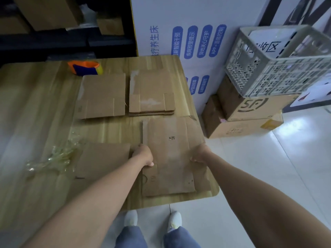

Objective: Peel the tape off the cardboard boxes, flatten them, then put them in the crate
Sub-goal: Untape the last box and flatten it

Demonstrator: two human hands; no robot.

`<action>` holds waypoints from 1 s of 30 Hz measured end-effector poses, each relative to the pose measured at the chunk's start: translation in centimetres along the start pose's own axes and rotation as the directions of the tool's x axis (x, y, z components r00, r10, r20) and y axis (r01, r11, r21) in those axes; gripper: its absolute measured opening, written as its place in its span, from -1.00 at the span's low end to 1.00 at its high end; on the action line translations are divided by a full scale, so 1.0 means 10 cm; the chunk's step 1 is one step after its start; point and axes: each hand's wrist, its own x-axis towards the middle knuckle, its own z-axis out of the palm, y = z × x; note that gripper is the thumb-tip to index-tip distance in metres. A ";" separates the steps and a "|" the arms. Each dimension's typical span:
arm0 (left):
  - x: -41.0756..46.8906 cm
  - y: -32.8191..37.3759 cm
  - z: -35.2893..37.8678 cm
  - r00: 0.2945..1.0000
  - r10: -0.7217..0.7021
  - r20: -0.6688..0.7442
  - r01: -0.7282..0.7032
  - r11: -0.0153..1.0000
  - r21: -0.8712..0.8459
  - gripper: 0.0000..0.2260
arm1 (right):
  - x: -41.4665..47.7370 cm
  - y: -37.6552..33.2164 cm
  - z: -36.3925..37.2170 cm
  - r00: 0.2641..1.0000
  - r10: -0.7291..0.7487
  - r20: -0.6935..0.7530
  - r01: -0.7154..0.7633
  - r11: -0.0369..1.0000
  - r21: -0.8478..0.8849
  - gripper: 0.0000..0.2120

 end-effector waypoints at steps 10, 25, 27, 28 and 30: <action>-0.06 0.22 -0.16 0.982 0.069 0.175 0.067 0.742 -0.667 -0.71 | -0.01 -0.03 -0.17 0.999 -0.036 0.028 0.024 0.937 0.349 -0.93; 0.31 0.67 -1.07 0.992 0.120 -0.040 -0.102 0.574 -0.812 -0.36 | -0.07 -0.64 -1.05 0.951 -0.139 -0.278 0.286 0.739 0.610 -0.67; 0.42 0.74 -1.22 0.989 0.134 -0.056 -0.121 0.550 -0.826 -0.44 | 0.01 -0.80 -1.16 0.927 -0.152 -0.342 0.338 0.732 0.591 -0.70; 0.48 0.77 -1.28 0.989 0.125 -0.075 -0.131 0.541 -0.831 -0.48 | 0.05 -0.88 -1.23 0.916 -0.157 -0.369 0.358 0.732 0.579 -0.72; 0.64 0.79 -1.38 0.989 0.078 -0.129 -0.150 0.566 -0.811 -0.52 | 0.18 -1.00 -1.37 0.901 -0.160 -0.403 0.382 0.731 0.565 -0.76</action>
